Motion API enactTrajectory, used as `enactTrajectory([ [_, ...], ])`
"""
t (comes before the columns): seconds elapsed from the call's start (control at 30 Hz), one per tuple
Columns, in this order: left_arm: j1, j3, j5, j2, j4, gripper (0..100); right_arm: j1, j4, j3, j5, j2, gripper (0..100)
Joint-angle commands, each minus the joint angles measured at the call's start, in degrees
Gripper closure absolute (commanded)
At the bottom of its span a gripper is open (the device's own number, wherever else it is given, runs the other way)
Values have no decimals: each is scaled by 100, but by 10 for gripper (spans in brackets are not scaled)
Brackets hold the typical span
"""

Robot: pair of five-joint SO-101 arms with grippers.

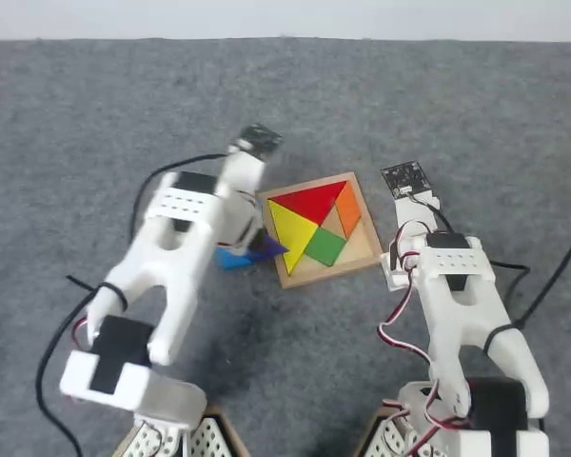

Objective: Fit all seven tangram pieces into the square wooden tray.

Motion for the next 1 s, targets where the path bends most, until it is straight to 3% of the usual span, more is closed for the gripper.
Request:
enactTrajectory([
  [0.0,545,-215,88,-26,35,790,40,-101,-70,-62,-242,688],
  [0.27,607,40,-273,53,-607,792,31,-110,-70,-62,-242,688],
  [0.43,554,-523,-378,1108,-571,793,40,-171,-70,-62,-233,688],
  [0.63,-97,-1675,-387,1758,-9,794,40,-163,-62,-62,-233,688],
  [0.97,-1055,-2325,-791,1820,308,794,31,-171,-70,-62,-233,688],
])
